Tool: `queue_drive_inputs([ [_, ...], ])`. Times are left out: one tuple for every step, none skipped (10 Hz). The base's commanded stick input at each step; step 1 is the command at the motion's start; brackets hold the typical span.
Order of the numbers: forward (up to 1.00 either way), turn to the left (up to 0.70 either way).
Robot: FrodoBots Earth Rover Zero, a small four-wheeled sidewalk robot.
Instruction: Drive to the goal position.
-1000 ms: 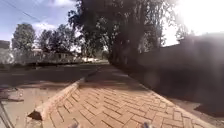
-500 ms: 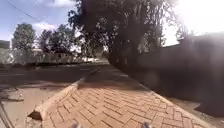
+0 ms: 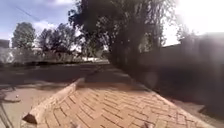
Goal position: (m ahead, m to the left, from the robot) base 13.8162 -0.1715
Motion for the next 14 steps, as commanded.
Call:
queue_drive_inputs([
  [0.47, 0.00],
  [0.18, 0.00],
  [0.06, 0.00],
  [0.36, 0.00],
  [0.67, 0.00],
  [0.70, 0.00],
  [0.70, 0.00],
  [0.70, 0.00],
  [0.70, 0.00],
  [0.70, 0.00],
  [0.70, 0.00],
  [0.70, 0.00],
  [0.70, 0.00],
  [0.70, 0.00],
])
